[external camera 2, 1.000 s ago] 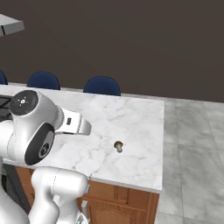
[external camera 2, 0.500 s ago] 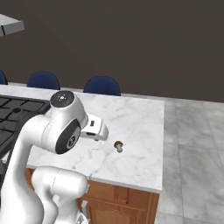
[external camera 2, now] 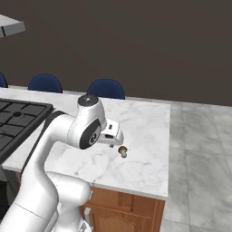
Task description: Place the beer on the top shelf of the fridge to keep it out of children's reach, and place the mushroom and garlic on lower shelves for easy access.
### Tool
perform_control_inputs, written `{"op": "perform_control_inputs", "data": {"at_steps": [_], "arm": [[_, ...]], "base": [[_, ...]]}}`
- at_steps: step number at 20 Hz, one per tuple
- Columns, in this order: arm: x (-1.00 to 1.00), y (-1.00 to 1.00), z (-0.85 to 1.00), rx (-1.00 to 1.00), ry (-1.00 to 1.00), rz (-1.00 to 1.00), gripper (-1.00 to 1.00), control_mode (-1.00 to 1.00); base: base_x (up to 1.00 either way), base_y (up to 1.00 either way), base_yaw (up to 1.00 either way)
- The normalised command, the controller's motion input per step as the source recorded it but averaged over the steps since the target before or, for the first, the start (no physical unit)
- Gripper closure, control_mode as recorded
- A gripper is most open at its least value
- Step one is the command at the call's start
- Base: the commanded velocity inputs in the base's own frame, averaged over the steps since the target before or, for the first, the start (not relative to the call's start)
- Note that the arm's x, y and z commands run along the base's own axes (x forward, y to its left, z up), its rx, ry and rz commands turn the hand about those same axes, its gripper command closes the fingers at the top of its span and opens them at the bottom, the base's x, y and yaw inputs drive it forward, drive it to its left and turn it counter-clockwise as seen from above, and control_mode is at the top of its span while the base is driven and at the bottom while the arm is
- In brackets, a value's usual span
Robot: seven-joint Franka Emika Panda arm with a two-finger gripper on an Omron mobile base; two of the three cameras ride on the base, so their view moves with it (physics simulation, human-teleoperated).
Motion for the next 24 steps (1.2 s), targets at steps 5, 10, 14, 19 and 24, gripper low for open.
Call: {"op": "perform_control_inputs", "data": {"at_steps": [5, 10, 14, 19, 24], "arm": [[0.42, -0.19, -0.30, 0.00, 0.07, 0.00, -1.00, -1.00], [0.37, -0.06, -0.38, 0.00, 0.04, 0.00, -1.00, -1.00], [0.41, 0.00, -0.46, 0.00, 0.03, 0.00, -1.00, -1.00], [0.41, -0.04, -0.46, 0.00, 0.04, 0.00, -1.00, -1.00], [0.34, -0.08, -0.36, 0.00, 0.01, 0.00, -1.00, -1.00]], "base": [[0.00, 0.00, 0.00], [0.00, 0.00, 0.00], [0.00, 0.00, 0.00], [0.00, 0.00, 0.00], [0.00, 0.00, 0.00]]}}
